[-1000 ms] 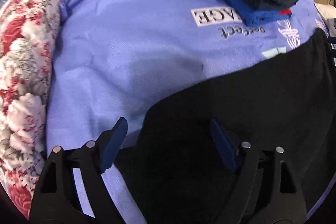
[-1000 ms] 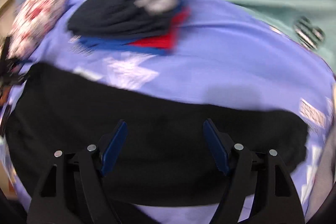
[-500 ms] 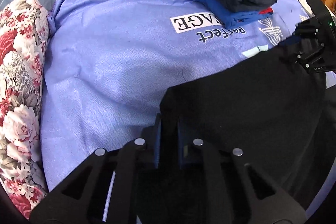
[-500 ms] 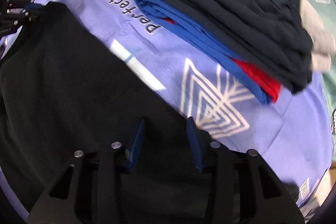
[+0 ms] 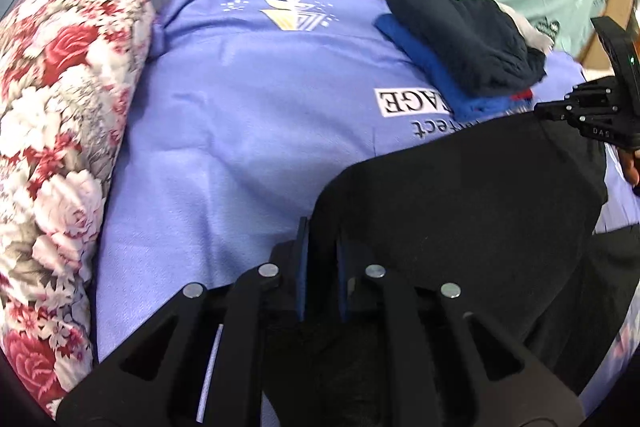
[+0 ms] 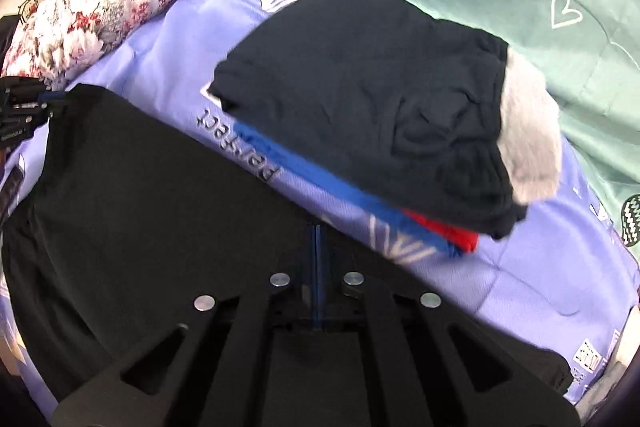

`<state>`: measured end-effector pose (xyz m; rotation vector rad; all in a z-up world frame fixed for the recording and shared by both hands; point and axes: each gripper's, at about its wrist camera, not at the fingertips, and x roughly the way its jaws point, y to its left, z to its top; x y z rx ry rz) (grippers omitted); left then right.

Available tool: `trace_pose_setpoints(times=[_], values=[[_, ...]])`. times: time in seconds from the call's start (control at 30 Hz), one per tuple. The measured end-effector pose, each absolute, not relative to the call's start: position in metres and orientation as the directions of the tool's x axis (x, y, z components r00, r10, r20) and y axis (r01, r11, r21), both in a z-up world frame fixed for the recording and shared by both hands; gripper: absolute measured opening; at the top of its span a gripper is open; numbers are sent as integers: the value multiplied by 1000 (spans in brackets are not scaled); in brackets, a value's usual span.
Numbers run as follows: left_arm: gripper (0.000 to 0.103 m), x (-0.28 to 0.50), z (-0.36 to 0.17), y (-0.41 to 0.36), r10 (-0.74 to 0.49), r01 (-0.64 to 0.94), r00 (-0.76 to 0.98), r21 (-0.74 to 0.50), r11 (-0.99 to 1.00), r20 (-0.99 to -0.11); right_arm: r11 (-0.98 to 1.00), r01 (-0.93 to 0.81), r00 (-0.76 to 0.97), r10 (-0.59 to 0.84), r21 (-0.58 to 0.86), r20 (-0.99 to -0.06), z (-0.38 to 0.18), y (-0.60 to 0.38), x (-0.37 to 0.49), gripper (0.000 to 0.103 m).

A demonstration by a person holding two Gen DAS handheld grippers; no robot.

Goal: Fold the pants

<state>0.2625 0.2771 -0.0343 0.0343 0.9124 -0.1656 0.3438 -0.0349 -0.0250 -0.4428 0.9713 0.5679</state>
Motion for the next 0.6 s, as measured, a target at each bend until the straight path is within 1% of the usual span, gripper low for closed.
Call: trace_pose_setpoints(times=[0.1, 0.17, 0.27, 0.37, 0.4, 0.43, 0.47, 0.5, 0.53, 0.57, 0.6], values=[[11, 264, -33, 278, -90, 124, 615, -16, 992, -783, 771, -621, 476, 227, -142, -850, -35, -24, 348, 0], [11, 269, -32, 281, -74, 88, 624, -24, 996, -778, 782, -599, 521, 219, -171, -825, -39, -15, 351, 0], [11, 282, -34, 285, -61, 45, 624, -42, 998, -779, 807, -564, 563, 219, -177, -797, -45, -11, 361, 0], [13, 294, -57, 279, -13, 18, 562, -4, 1000, -827, 785, -573, 559, 163, -236, -813, -68, -1, 362, 0], [22, 296, -66, 277, 17, 3, 542, 23, 1000, -840, 763, -588, 528, 110, -269, -842, -84, 5, 362, 11], [31, 297, -71, 277, 35, -8, 533, 36, 999, -846, 748, -594, 518, 73, -297, -852, -91, 4, 359, 20], [34, 296, -75, 277, 54, -28, 525, 46, 999, -849, 731, -589, 557, 59, -344, -829, -92, 4, 352, 24], [44, 294, -73, 280, 55, -48, 528, 35, 998, -848, 730, -580, 576, 54, -361, -816, -89, 3, 347, 40], [64, 292, -71, 284, 54, -73, 525, 19, 997, -850, 759, -565, 585, 91, -324, -806, -78, -7, 343, 50], [68, 287, -67, 289, 46, -95, 533, -5, 995, -845, 786, -557, 580, 138, -268, -803, -68, -19, 340, 51], [68, 280, -62, 294, 39, -109, 548, -25, 994, -836, 808, -547, 577, 176, -217, -798, -59, -32, 338, 51]])
